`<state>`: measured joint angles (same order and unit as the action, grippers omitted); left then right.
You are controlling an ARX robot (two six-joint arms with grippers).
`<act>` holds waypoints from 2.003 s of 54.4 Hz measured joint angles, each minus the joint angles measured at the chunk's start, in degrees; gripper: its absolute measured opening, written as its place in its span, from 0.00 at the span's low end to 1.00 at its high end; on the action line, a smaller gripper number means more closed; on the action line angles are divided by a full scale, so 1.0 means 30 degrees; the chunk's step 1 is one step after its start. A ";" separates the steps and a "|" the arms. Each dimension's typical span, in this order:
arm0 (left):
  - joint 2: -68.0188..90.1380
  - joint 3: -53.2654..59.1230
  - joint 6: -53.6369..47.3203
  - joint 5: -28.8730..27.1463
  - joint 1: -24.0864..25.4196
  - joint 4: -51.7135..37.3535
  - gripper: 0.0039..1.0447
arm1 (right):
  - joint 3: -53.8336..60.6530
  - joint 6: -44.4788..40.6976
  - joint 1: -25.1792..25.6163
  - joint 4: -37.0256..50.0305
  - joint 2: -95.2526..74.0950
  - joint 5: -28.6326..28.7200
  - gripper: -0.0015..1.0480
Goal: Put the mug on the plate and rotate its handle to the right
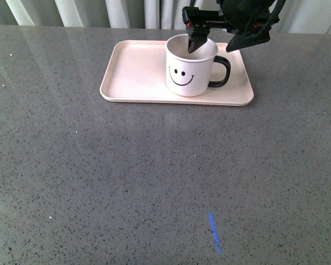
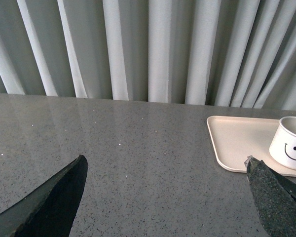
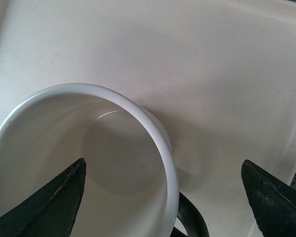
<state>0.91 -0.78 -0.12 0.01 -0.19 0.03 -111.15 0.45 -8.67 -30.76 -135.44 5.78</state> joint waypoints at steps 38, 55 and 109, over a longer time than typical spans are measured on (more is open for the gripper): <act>0.0000 0.0000 0.0000 0.0000 0.0000 0.0000 0.91 | -0.0823 0.0648 -0.0087 -0.0619 -0.0590 -0.0102 0.02; 0.0000 0.0000 0.0000 0.0000 0.0000 0.0000 0.91 | -0.1042 -0.1967 0.0721 -0.1610 0.0029 0.0109 0.02; 0.0000 0.0000 0.0000 0.0000 0.0000 0.0000 0.91 | -0.4401 -0.6018 0.0284 -0.3053 -0.2382 0.1501 0.02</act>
<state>0.91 -0.78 -0.12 0.01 -0.19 0.03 -124.36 -17.61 -7.81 -39.92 -142.58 10.28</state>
